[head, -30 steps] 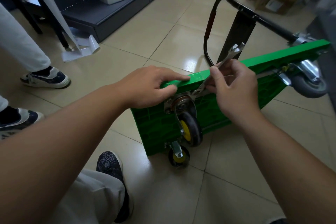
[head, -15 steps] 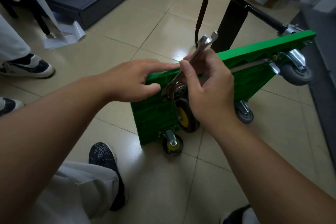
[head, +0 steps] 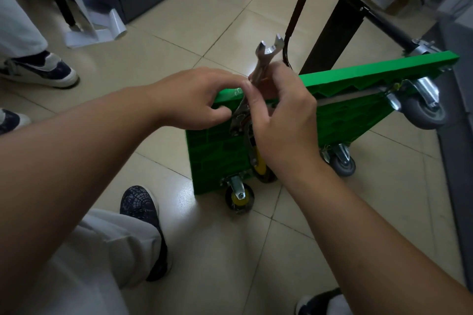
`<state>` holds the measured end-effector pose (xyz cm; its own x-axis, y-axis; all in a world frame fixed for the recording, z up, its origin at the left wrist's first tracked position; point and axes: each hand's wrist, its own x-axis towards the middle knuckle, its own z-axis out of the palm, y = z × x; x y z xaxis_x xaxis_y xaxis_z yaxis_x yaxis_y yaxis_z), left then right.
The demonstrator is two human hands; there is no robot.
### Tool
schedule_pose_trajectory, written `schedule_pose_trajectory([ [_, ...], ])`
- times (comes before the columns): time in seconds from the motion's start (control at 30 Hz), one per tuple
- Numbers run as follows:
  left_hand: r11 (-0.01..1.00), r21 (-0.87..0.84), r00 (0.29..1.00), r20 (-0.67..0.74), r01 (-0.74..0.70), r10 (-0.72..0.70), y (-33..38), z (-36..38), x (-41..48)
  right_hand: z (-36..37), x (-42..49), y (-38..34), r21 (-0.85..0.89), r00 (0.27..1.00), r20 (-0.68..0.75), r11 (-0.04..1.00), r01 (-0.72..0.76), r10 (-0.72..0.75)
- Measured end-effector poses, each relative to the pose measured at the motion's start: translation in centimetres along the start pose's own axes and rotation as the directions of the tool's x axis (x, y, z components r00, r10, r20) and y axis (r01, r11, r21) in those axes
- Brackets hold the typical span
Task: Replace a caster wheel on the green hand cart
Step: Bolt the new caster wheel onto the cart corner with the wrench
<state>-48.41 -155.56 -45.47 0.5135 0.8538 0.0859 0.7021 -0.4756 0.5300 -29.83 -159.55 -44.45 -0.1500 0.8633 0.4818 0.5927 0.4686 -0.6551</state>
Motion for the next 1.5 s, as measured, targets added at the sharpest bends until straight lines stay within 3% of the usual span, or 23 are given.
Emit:
schedule_pose_trajectory([
  [0.2, 0.996, 0.089, 0.998, -0.052, -0.029, 0.034, -0.5, 0.4, 0.3, 0.6, -0.9, 0.1, -0.068, 0.982, 0.077, 0.981, 0.18, -0.174],
  [0.43, 0.998, 0.064, 0.999, -0.045, -0.021, 0.024, -0.4, 0.5, 0.2, 1.2, 0.3, -0.5, -0.078, 0.992, 0.082, 0.991, 0.105, -0.098],
  [0.6, 0.989, 0.139, 0.986, -0.146, -0.058, 0.079, -0.6, 1.5, -0.5, 1.6, 0.3, -0.7, -0.11, 0.996, 0.043, 0.991, 0.081, -0.077],
  [0.93, 0.985, 0.162, 0.992, -0.116, 0.067, -0.048, -0.9, 1.5, -0.3, 2.4, 0.2, -0.9, -0.057, 0.998, -0.062, 0.998, -0.032, 0.029],
  [1.13, 0.991, 0.122, 0.995, -0.089, 0.047, -0.036, -0.7, 1.1, -0.3, 1.2, 0.2, 0.4, -0.04, 0.991, 0.034, 0.991, 0.131, -0.13],
  [1.27, 0.995, 0.088, 0.999, -0.016, 0.039, -0.037, -0.5, 0.6, -0.1, 0.6, -3.5, 1.8, 0.016, 0.94, -0.05, 0.941, 0.338, -0.337],
  [1.33, 0.995, 0.09, 0.999, 0.012, 0.051, -0.052, -0.4, 0.4, -0.2, 1.0, -6.5, 2.3, 0.087, 0.961, -0.122, 0.962, 0.259, -0.247],
  [1.4, 0.995, 0.072, 0.998, 0.005, 0.064, -0.065, -0.3, 0.4, -0.2, 1.8, -8.6, 2.1, 0.244, 0.984, -0.16, 0.969, -0.033, 0.074],
  [1.43, 0.996, 0.06, 0.998, -0.001, 0.065, -0.065, -0.3, 0.5, -0.1, 2.2, -9.1, 2.0, 0.334, 0.95, -0.153, 0.919, -0.209, 0.271],
  [1.5, 0.997, 0.034, 0.997, -0.015, 0.071, -0.07, -0.3, 0.5, -0.1, 2.6, -9.5, 2.0, 0.49, 0.804, -0.123, 0.74, -0.461, 0.582],
])
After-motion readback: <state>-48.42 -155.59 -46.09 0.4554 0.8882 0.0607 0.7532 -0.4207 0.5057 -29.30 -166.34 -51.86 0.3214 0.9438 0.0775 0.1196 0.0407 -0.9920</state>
